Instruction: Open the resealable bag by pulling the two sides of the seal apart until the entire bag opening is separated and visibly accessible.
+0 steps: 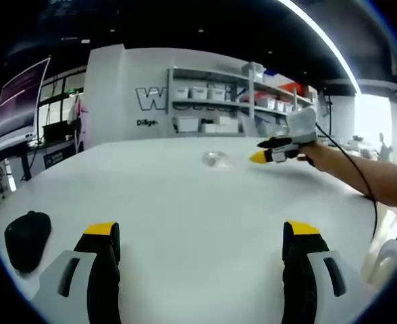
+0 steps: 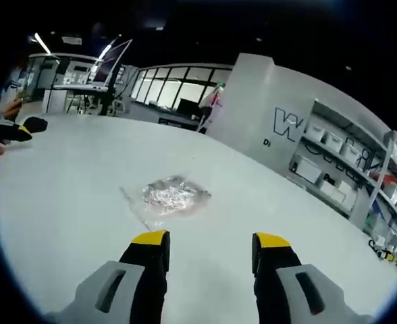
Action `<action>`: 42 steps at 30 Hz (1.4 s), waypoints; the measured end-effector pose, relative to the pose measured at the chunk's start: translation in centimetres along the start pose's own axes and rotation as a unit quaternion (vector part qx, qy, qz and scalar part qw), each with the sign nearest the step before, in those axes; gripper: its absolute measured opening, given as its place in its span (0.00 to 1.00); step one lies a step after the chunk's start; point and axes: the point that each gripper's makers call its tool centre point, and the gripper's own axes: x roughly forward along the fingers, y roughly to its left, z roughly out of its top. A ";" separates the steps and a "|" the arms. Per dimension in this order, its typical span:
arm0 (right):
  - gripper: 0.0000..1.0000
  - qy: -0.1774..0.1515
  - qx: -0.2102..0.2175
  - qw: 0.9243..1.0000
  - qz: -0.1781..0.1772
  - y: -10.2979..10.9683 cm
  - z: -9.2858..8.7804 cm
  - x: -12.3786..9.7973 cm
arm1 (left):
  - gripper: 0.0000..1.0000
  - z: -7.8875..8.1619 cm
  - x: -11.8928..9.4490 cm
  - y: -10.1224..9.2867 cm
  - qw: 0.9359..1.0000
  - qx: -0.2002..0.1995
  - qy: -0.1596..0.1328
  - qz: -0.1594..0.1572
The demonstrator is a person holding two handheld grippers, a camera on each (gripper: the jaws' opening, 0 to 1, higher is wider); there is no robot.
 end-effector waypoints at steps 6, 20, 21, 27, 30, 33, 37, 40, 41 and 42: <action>0.47 0.007 -0.004 1.000 -0.001 -0.2 0.0 1.2 | 1.00 0.0 0.0 0.0 1.000 -0.002 -0.001 -0.003; 0.47 0.017 -0.006 1.000 0.003 -0.2 -0.3 2.7 | 1.00 0.1 0.1 0.0 1.000 -0.003 -0.002 -0.005; 0.47 0.017 -0.006 1.000 0.003 -0.2 -0.3 2.8 | 1.00 0.2 0.1 0.0 1.000 -0.004 -0.002 -0.005; 0.47 0.020 -0.009 1.000 0.004 0.1 -0.2 3.4 | 1.00 0.2 0.1 0.0 1.000 -0.006 -0.002 -0.007; 0.47 0.020 -0.009 1.000 0.007 0.4 -0.1 3.6 | 1.00 0.2 0.1 0.0 1.000 -0.007 -0.003 -0.008; 0.47 0.020 -0.009 1.000 0.012 0.9 0.1 3.8 | 1.00 0.2 0.0 0.0 1.000 -0.008 -0.004 -0.009; 0.47 0.018 -0.006 1.000 0.021 1.7 0.6 4.0 | 1.00 0.2 0.0 0.0 1.000 -0.010 -0.006 -0.010; 0.47 0.016 -0.005 1.000 0.026 2.3 0.9 4.2 | 1.00 0.2 0.0 0.1 1.000 -0.011 -0.006 -0.010; 0.47 0.016 -0.006 0.999 0.028 2.3 0.9 4.4 | 1.00 0.2 0.0 0.1 1.000 -0.011 -0.006 -0.010; 0.47 0.016 -0.007 0.999 0.030 2.3 0.9 4.8 | 1.00 0.2 0.0 0.1 1.000 -0.011 -0.006 -0.010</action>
